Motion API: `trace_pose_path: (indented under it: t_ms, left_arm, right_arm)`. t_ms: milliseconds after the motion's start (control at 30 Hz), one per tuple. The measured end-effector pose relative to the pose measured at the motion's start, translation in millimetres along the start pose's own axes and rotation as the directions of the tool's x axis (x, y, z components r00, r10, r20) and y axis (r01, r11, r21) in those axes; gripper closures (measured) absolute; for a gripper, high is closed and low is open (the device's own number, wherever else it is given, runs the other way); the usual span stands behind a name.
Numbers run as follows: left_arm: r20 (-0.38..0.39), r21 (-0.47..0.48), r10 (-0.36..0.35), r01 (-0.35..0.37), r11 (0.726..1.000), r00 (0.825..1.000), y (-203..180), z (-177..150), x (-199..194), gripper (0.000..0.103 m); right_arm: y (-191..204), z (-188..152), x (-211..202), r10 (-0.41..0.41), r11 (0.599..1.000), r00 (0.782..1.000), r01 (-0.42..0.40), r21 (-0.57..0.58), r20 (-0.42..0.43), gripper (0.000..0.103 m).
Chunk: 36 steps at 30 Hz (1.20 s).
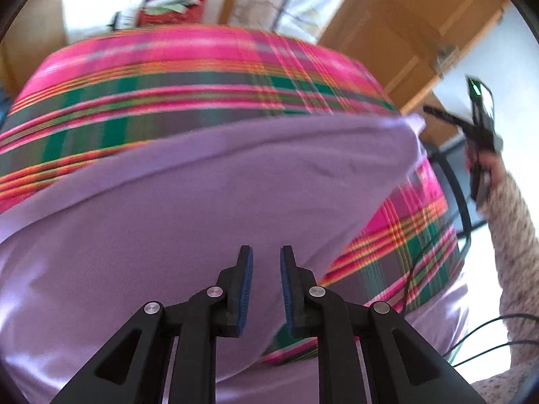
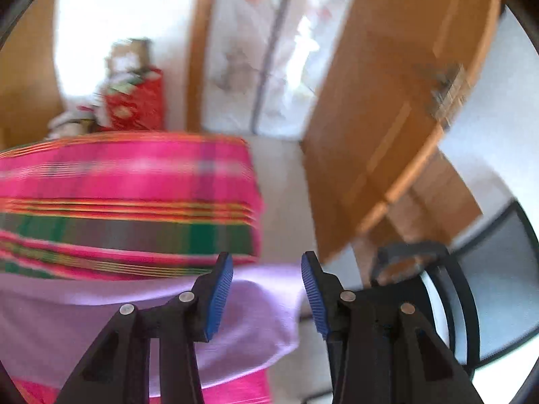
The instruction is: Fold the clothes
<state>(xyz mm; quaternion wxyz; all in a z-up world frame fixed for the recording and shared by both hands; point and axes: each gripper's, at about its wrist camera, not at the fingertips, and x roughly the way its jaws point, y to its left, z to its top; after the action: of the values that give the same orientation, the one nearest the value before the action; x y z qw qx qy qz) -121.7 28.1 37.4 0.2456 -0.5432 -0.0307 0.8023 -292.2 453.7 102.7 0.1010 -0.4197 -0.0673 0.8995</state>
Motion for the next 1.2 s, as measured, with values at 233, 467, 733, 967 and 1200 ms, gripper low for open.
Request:
trace_pose_path:
  t_ms: [233, 467, 733, 967, 1200]
  left_arm:
    - [0.072, -0.164, 0.183, -0.170, 0.972, 0.980, 66, -37, -65, 0.086]
    - [0.053, -0.271, 0.325, -0.300, 0.915, 0.944, 126, -54, -101, 0.086]
    - [-0.007, -0.241, 0.295, -0.288, 0.927, 0.956, 140, -40, -66, 0.086]
    - [-0.050, -0.232, 0.228, -0.233, 0.944, 0.972, 145, -20, -28, 0.086]
    - [-0.027, -0.204, 0.208, -0.209, 0.956, 0.978, 139, -9, -15, 0.086]
  right_arm:
    - [84, 2, -59, 0.390, 0.920, 0.919, -0.384, -0.080, 0.063, 0.066]
    - [210, -20, -89, 0.646, 0.733, 0.757, -0.651, -0.197, -0.102, 0.086]
    - [308, -64, -71, 0.674, 0.623, 0.682, -0.731, -0.276, -0.285, 0.091]
    - [314, -53, -43, 0.613, 0.693, 0.740, -0.671, -0.263, -0.274, 0.092]
    - [307, -43, -34, 0.581, 0.738, 0.781, -0.624, -0.258, -0.230, 0.092]
